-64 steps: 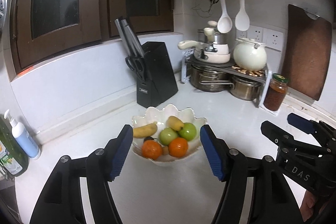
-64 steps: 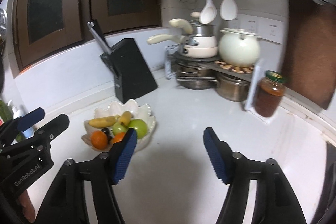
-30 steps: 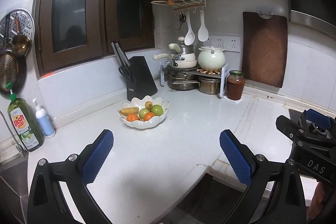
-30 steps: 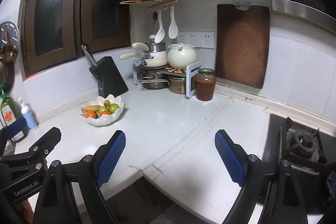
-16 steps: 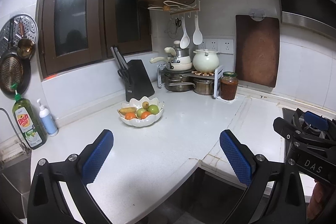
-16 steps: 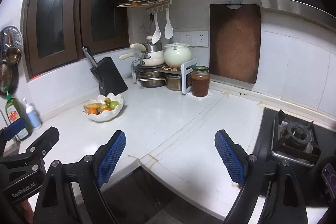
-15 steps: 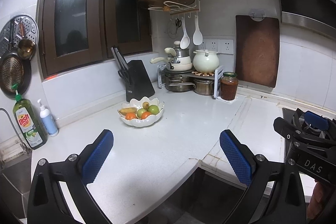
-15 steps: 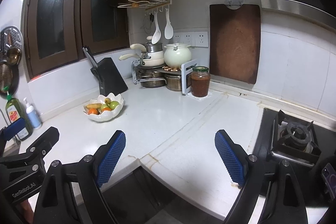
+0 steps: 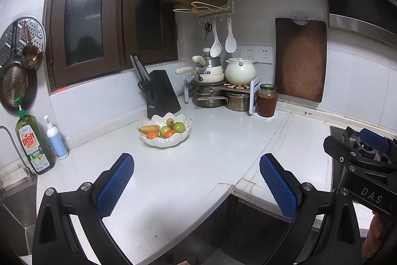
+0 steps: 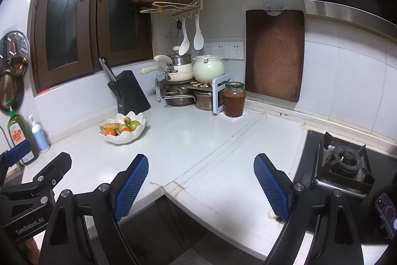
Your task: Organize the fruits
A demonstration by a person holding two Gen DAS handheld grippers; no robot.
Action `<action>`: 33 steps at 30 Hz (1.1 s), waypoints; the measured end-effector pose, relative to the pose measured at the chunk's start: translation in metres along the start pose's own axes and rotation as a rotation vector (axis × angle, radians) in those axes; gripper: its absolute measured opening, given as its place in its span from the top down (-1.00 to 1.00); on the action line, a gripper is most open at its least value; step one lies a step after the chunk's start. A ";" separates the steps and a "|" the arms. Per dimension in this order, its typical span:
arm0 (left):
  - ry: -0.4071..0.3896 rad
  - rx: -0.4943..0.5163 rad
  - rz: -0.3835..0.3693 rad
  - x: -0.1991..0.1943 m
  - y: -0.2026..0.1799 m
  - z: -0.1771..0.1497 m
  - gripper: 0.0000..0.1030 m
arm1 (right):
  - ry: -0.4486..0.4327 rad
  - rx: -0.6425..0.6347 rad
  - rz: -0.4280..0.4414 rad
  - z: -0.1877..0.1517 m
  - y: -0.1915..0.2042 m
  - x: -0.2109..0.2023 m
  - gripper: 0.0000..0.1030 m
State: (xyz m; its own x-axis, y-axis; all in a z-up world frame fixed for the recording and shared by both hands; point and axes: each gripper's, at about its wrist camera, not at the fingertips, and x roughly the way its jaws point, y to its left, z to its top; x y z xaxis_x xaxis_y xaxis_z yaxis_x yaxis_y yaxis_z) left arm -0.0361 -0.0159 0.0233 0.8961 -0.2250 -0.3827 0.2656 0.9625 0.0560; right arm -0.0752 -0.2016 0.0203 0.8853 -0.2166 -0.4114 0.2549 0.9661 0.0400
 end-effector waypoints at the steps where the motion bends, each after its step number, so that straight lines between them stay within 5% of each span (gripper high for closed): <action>1: 0.000 0.001 0.000 -0.001 -0.001 -0.001 -1.00 | 0.002 0.003 -0.001 0.000 0.000 0.000 -0.70; 33: 0.010 0.002 -0.037 0.004 -0.002 0.001 -1.00 | 0.011 0.010 -0.022 -0.003 -0.009 -0.004 -0.70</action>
State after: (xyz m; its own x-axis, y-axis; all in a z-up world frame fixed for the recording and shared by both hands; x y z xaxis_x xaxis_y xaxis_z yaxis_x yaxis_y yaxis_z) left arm -0.0325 -0.0187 0.0231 0.8823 -0.2585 -0.3932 0.2989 0.9533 0.0441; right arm -0.0824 -0.2086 0.0189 0.8752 -0.2362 -0.4221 0.2782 0.9597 0.0398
